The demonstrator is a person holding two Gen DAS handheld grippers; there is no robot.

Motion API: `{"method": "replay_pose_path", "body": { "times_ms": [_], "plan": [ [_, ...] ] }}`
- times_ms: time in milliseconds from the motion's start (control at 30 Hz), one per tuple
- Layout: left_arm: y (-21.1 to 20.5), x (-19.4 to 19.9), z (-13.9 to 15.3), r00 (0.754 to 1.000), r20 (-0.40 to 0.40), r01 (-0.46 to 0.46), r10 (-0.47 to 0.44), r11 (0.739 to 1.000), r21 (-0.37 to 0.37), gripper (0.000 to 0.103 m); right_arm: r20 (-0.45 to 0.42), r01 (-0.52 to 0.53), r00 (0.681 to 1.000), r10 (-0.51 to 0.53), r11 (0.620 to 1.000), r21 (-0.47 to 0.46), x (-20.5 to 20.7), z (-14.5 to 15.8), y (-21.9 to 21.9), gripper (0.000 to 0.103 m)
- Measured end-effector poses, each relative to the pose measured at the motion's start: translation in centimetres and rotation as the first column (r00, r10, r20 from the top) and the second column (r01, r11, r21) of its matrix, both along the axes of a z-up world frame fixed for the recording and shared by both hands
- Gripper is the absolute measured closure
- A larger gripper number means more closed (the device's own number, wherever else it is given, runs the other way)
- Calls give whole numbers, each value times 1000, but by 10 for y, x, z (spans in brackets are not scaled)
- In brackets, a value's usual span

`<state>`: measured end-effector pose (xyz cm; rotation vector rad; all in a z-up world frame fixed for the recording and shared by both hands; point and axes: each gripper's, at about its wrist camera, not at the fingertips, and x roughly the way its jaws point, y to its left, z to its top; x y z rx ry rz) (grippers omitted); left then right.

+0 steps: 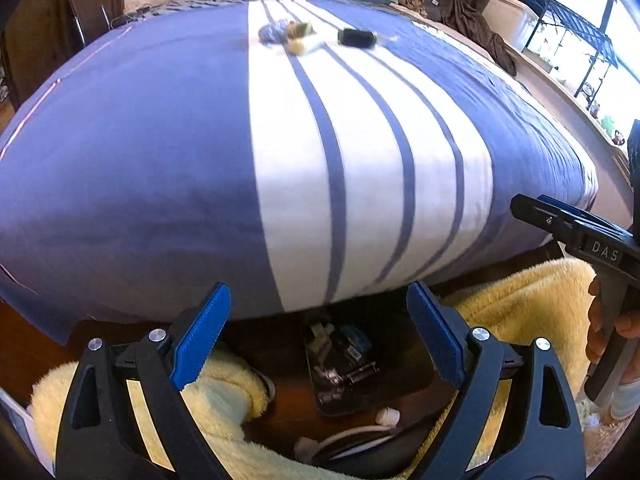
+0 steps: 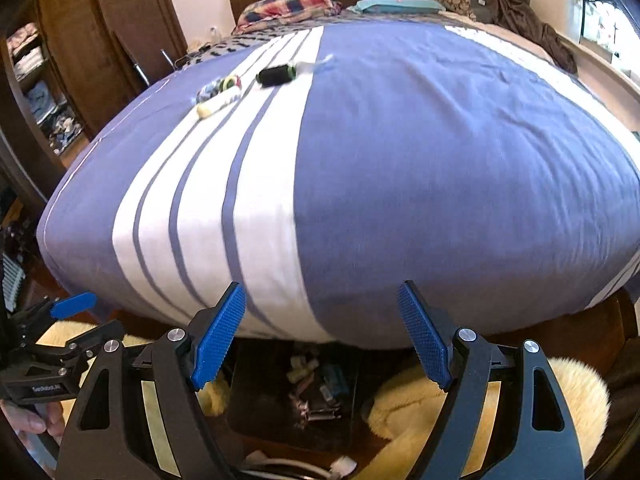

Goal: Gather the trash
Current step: 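Move both open tools back toward the remaining items on the bed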

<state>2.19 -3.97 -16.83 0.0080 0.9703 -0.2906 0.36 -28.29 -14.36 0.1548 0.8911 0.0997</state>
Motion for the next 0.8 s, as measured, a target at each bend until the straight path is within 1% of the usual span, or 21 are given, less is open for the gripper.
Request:
{"method": "replay_pose_path", "body": {
  "times_ms": [233,467,800],
  "plan": [
    [3,23,20,999,52,-11,11,1000,1,18,54,2,999,0,1000,-26,34,17,1,24],
    [1,66,37,995,94,-20,20,1000,2,18,81,3,997,0,999,-38,79,29,3,24],
    [8,118,42,994,101,-42,42,999,-3,19,81,7,997,-3,999,-54,133,29,4,24]
  ]
}}
